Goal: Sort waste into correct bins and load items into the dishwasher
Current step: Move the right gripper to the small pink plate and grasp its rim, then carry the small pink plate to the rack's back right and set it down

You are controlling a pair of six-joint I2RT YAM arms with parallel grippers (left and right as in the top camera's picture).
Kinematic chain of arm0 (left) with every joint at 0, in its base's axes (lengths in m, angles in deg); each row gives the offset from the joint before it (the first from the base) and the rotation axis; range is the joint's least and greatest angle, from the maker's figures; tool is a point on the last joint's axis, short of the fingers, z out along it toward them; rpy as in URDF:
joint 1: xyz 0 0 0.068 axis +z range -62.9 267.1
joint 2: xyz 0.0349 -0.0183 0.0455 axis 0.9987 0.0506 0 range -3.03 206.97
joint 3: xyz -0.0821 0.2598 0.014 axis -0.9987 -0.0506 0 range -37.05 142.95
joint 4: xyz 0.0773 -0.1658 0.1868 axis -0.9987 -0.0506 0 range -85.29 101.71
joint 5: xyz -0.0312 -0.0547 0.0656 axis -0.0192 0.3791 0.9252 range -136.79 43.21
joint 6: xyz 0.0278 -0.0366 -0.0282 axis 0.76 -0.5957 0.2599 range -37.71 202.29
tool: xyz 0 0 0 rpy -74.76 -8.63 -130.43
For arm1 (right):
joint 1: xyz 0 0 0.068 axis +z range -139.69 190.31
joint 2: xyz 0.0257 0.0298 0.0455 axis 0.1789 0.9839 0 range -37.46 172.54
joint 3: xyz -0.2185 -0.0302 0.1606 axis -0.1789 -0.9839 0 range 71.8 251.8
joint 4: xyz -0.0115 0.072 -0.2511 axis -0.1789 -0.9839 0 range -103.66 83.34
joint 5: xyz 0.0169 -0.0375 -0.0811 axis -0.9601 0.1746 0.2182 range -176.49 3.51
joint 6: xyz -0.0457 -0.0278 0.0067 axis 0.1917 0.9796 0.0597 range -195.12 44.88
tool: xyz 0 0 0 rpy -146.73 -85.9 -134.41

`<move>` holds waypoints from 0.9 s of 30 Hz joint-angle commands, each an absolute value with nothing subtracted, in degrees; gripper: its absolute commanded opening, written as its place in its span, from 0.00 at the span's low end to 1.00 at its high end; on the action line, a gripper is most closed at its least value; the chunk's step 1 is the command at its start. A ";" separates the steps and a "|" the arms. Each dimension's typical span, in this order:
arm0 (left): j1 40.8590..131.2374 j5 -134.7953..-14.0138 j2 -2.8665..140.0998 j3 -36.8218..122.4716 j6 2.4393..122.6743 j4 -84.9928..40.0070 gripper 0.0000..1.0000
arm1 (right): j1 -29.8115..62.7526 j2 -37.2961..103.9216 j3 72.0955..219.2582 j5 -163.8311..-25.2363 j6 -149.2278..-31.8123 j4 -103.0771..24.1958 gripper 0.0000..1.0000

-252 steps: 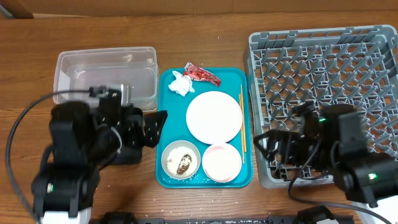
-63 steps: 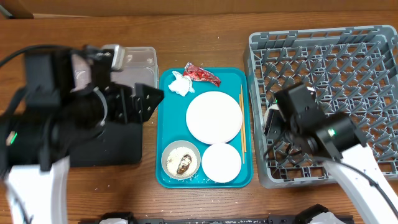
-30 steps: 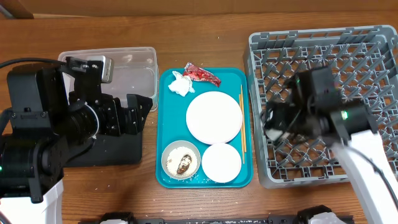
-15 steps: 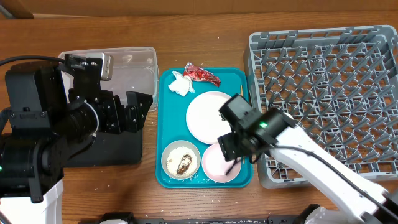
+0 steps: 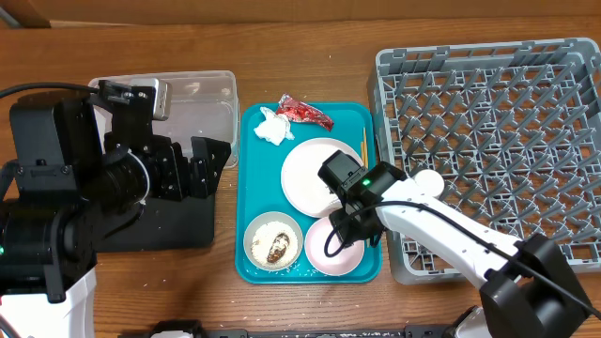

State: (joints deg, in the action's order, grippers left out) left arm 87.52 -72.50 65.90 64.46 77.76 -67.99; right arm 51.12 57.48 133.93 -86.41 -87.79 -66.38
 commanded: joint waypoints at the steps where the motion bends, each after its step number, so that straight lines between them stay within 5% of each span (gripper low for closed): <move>1: 87.83 -73.16 66.35 65.12 77.02 -67.77 1.00 | 51.06 57.54 133.05 -88.07 -85.73 -64.87 0.55; 11: 87.83 -73.18 66.35 65.12 77.02 -67.77 1.00 | 51.06 59.18 129.25 -88.05 -85.76 -61.44 0.37; 14: 87.83 -73.18 66.33 65.12 77.02 -67.77 1.00 | 51.06 59.60 129.19 -87.94 -85.78 -61.20 0.11; 16: 87.83 -73.16 66.33 65.12 77.02 -67.77 1.00 | 51.06 59.36 129.58 -87.29 -86.89 -61.61 0.06; 27: 87.83 -73.16 66.33 65.12 77.02 -67.77 1.00 | 51.06 52.45 140.00 -73.54 -99.59 -70.90 0.04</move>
State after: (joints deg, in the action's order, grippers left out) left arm 87.52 -72.50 66.11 64.46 77.76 -67.99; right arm 51.17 57.06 134.85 -81.56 -93.65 -69.16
